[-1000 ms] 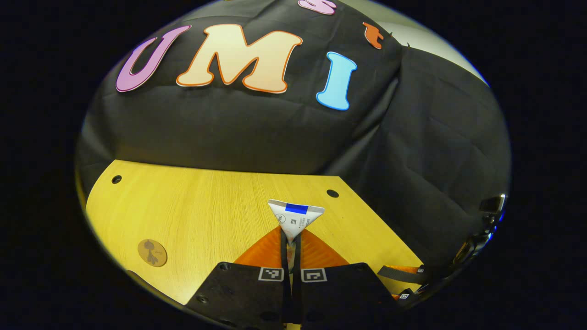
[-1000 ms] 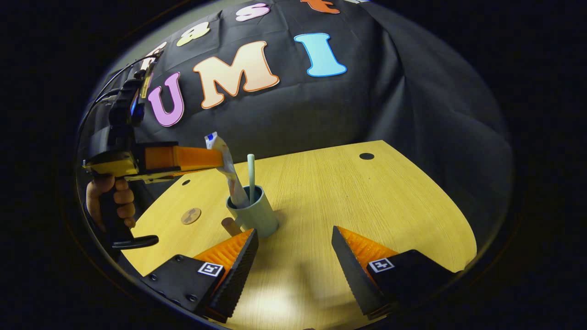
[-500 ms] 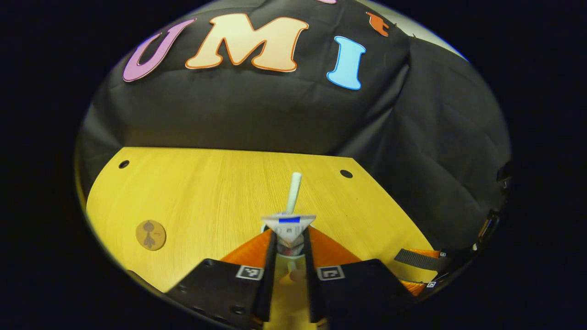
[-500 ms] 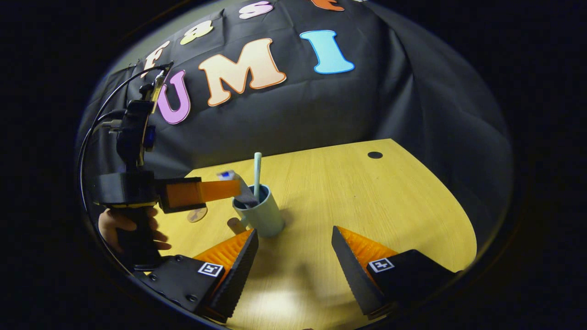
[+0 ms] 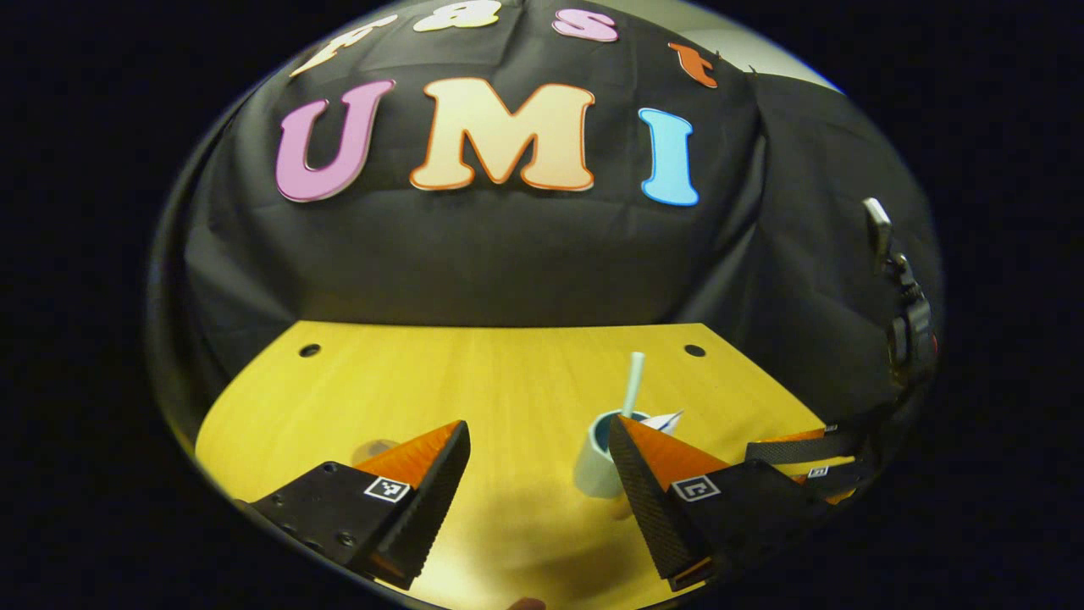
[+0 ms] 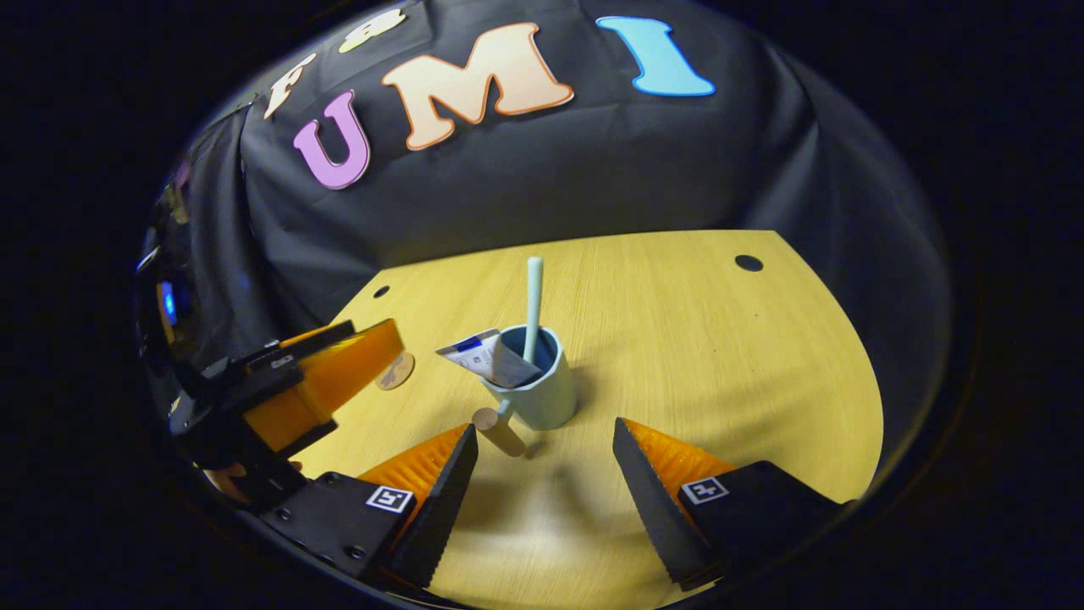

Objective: Put the toothbrush and toothpaste on the desktop into the cup, then pick up the cup and place it on the coaster on the desktop.

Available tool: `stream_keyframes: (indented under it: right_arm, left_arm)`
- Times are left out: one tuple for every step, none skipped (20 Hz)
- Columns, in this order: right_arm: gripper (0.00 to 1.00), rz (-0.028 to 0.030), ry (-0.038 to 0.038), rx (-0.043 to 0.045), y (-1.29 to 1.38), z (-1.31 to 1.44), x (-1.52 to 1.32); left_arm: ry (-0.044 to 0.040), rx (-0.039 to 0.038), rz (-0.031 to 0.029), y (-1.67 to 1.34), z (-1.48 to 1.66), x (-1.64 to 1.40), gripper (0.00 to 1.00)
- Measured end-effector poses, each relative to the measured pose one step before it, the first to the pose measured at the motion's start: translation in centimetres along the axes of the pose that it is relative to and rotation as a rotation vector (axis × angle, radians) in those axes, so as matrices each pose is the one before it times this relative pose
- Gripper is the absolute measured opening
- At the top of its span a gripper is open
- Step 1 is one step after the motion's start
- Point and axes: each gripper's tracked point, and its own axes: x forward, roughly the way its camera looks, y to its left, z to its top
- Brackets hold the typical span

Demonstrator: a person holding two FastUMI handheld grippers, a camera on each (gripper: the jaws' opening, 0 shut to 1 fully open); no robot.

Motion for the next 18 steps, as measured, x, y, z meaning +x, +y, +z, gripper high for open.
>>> stream_keyframes:
  right_arm:
    - [0.94,-0.00882,0.03742,-0.00723,0.252,0.026,0.605]
    - [0.99,-0.00643,0.04002,-0.00001,0.360,-0.056,0.711]
    - [0.94,-0.00109,0.03472,-0.00070,0.439,0.114,0.733]
    - [0.94,-0.01563,0.02434,-0.00516,0.063,0.279,0.538]
    - [0.94,-0.01567,0.03110,-0.00325,0.149,0.068,0.693]
    - [0.99,-0.00688,0.04036,0.00153,0.335,-0.235,0.644]
    - [0.99,-0.00191,0.04001,0.00107,0.433,-0.145,0.662]
    - [0.98,-0.00537,0.03035,-0.00002,0.334,-0.069,0.711]
    - [0.98,-0.00648,0.02655,-0.00623,0.289,-0.072,0.645]
    - [0.97,-0.00815,0.02417,-0.00539,0.201,-0.035,0.567]
    - [0.97,-0.00809,0.02049,-0.00483,0.285,-0.026,0.554]
    - [0.95,-0.02044,0.02570,-0.00707,-0.185,0.001,0.435]
    - [0.91,-0.02093,0.01995,-0.01225,-0.207,-0.094,0.428]
    - [0.89,-0.01880,0.01276,-0.00738,-0.523,0.009,0.287]
    - [0.82,-0.01417,0.01336,-0.00254,-0.467,-0.093,0.219]
    - [0.72,-0.00262,0.01658,0.00786,-0.075,0.035,0.229]
    - [0.65,-0.00124,0.01888,0.00908,0.073,-0.028,0.189]
    - [0.60,-0.00777,0.01740,-0.00237,0.133,-0.275,0.244]
  left_arm:
    - [-0.00229,0.02130,0.01702,1.409,0.006,-0.690,0.95]
    - [-0.00804,0.01647,0.01535,1.610,0.032,-0.646,0.95]
    - [-0.00334,0.00650,0.01668,1.418,-0.028,-0.328,0.95]
    - [0.00666,-0.00175,0.01286,1.463,-0.322,-0.271,0.95]
    - [0.01252,-0.01085,0.01385,1.348,-0.496,-0.346,0.95]
    - [0.01097,-0.01315,0.01234,1.405,-0.433,-0.180,0.95]
    - [0.00811,-0.01315,0.01231,1.170,-0.417,-0.220,0.95]
    - [0.01001,-0.01087,0.01402,1.338,-0.392,-0.003,0.95]
    - [0.01279,-0.01075,0.01478,1.386,-0.605,-0.242,0.95]
    - [0.01124,-0.00924,0.01627,1.137,-0.398,-0.073,0.95]
    - [0.00891,-0.01167,0.00810,0.860,-0.418,-0.121,0.95]
    - [0.00935,-0.00869,0.00457,0.814,-0.320,-0.084,0.95]
    - [0.00887,-0.00468,0.00263,0.671,-0.397,-0.033,0.95]
    - [0.00954,-0.00324,0.00419,0.674,-0.242,-0.067,0.95]
    - [0.00695,-0.00412,0.00404,0.650,-0.212,-0.049,0.95]
    - [0.00313,-0.00547,0.00262,0.511,-0.036,0.031,0.96]
    - [0.00689,-0.00646,0.00202,0.538,-0.056,0.160,0.95]
    - [0.00966,-0.00319,-0.00177,0.346,-0.262,0.139,0.95]
